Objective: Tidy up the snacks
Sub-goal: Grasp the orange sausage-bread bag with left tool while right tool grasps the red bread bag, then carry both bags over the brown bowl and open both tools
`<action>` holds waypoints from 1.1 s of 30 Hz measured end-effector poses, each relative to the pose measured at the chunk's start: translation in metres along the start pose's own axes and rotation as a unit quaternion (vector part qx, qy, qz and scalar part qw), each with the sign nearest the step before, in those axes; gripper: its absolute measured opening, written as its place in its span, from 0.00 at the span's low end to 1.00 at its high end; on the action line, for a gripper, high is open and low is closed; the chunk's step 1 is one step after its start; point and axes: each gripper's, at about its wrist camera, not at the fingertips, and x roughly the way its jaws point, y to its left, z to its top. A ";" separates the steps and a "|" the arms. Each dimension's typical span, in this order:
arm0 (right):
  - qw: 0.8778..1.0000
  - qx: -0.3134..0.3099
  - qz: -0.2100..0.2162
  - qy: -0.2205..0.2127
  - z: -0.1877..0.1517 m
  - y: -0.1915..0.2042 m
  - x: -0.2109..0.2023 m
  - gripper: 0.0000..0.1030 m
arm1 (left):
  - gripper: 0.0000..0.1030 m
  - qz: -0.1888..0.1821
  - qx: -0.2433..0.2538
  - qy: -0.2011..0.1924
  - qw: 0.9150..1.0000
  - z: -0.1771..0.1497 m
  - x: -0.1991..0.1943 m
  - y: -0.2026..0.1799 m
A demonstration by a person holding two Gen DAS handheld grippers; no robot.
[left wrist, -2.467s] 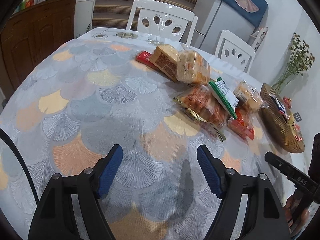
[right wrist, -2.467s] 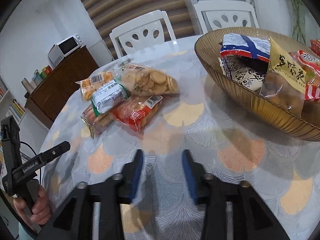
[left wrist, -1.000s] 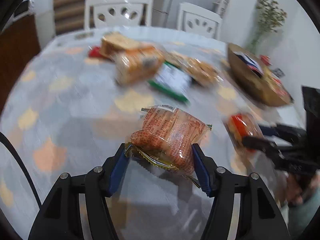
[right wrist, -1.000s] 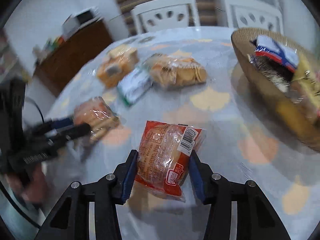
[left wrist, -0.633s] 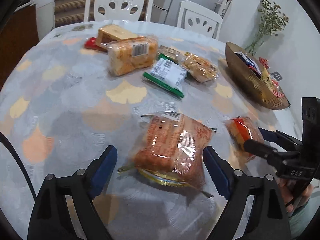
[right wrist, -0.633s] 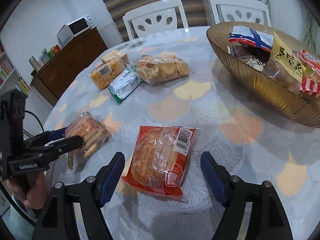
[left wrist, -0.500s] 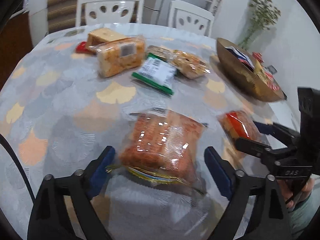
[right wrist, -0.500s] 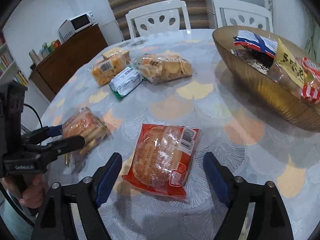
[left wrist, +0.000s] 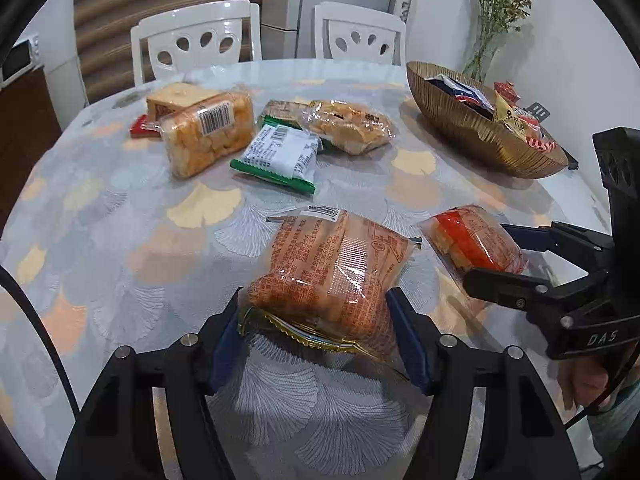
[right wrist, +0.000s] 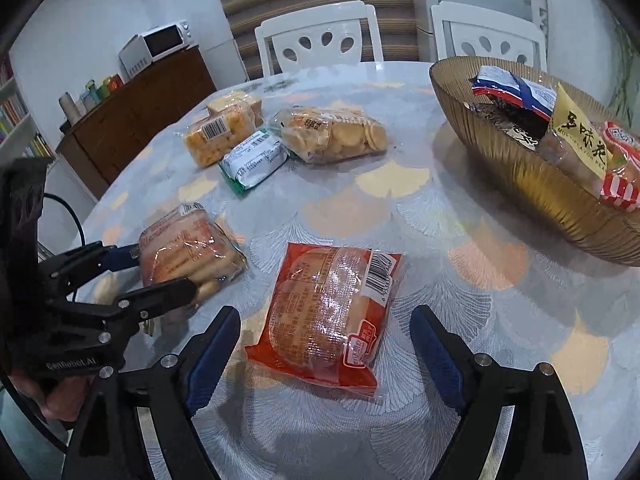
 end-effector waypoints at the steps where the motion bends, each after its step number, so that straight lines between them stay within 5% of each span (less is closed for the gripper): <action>1: 1.000 0.005 0.006 -0.002 0.000 -0.002 -0.001 0.83 | 0.62 0.004 -0.006 -0.005 1.000 0.000 -0.001 0.002; 6: 0.999 0.026 0.020 -0.012 -0.001 -0.008 -0.006 0.83 | 0.61 -0.008 -0.055 -0.021 0.998 0.001 -0.006 0.022; 10: 1.000 0.002 -0.019 -0.005 0.000 0.004 -0.002 0.81 | 0.61 -0.008 -0.074 -0.018 0.997 0.001 -0.003 0.028; 14: 0.998 -0.030 -0.059 -0.016 -0.003 0.017 -0.002 0.53 | 0.61 0.006 -0.055 -0.020 0.998 0.001 -0.003 0.020; 16: 0.996 -0.041 -0.072 -0.022 -0.005 0.021 -0.004 0.47 | 0.61 0.013 -0.049 -0.020 0.998 0.001 -0.003 0.018; 27: 0.994 -0.053 -0.072 -0.060 -0.009 0.025 -0.022 0.45 | 0.61 0.041 -0.037 -0.030 0.998 0.006 -0.013 0.005; 33: 0.994 -0.049 -0.050 -0.088 -0.007 0.019 -0.057 0.45 | 0.61 -0.022 -0.036 -0.074 0.996 0.042 -0.041 -0.010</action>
